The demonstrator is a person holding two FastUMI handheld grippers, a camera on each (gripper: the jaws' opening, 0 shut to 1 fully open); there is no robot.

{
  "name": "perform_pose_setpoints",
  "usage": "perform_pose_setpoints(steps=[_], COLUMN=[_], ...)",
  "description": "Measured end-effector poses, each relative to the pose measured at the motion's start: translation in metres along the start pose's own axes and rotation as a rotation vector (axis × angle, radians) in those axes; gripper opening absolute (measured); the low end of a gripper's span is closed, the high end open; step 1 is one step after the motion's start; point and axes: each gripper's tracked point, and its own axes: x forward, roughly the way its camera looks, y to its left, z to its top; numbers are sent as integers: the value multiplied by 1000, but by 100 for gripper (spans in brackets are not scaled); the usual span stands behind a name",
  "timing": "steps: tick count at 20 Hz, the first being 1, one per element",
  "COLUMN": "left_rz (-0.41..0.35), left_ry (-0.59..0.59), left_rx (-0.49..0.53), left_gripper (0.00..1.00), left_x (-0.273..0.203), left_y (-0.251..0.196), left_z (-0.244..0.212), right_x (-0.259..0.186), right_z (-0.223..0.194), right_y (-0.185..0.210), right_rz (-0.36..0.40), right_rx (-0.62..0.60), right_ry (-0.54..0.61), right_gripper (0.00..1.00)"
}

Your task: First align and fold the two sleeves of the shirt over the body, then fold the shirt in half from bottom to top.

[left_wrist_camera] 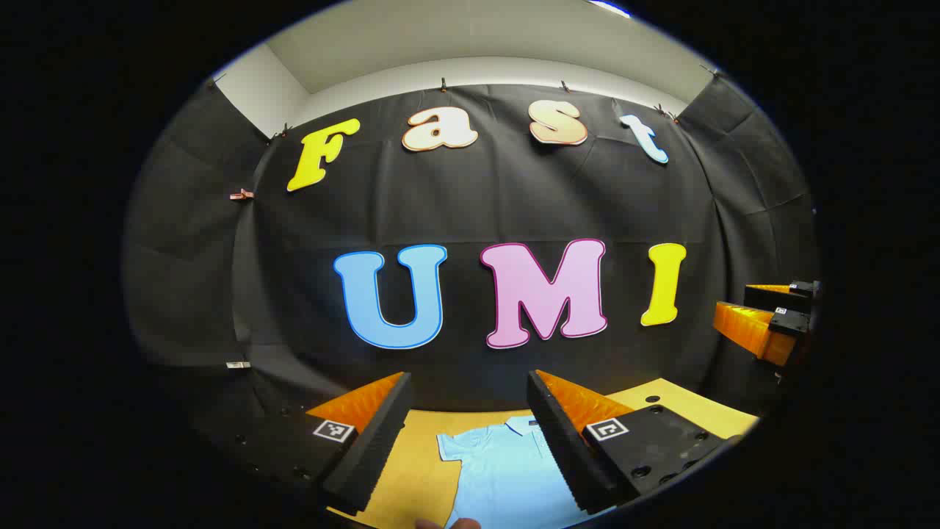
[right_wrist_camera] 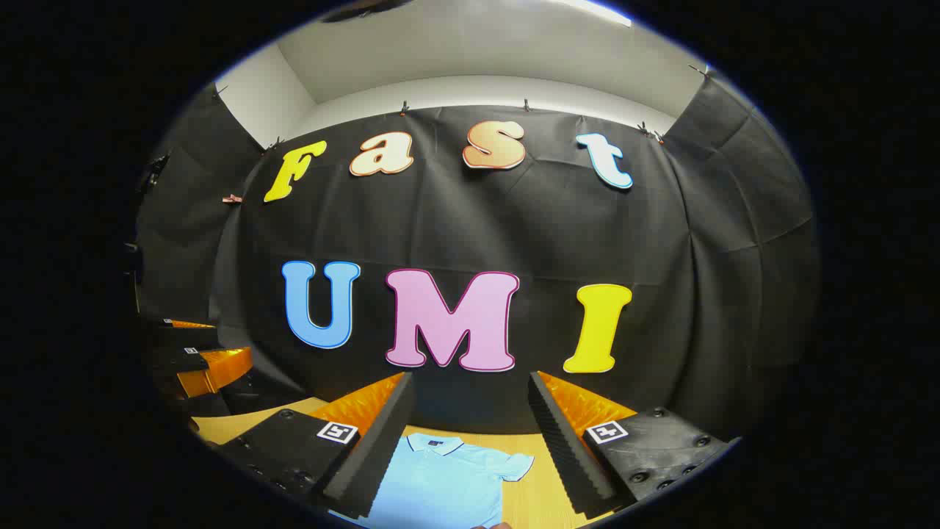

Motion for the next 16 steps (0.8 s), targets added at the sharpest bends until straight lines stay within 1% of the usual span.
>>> perform_pose_setpoints(steps=[5,16], left_rz=[-11,-15], left_ry=[6,13], left_rx=[-3,5], left_gripper=[99,99], left_x=[4,8], left_y=[-1,0], left_z=[-3,-6], right_x=[0,6], right_z=[-2,-11], right_y=[2,3], right_rz=[-2,-6], right_rx=[-14,2], right_ry=[8,33], right_gripper=[96,96])
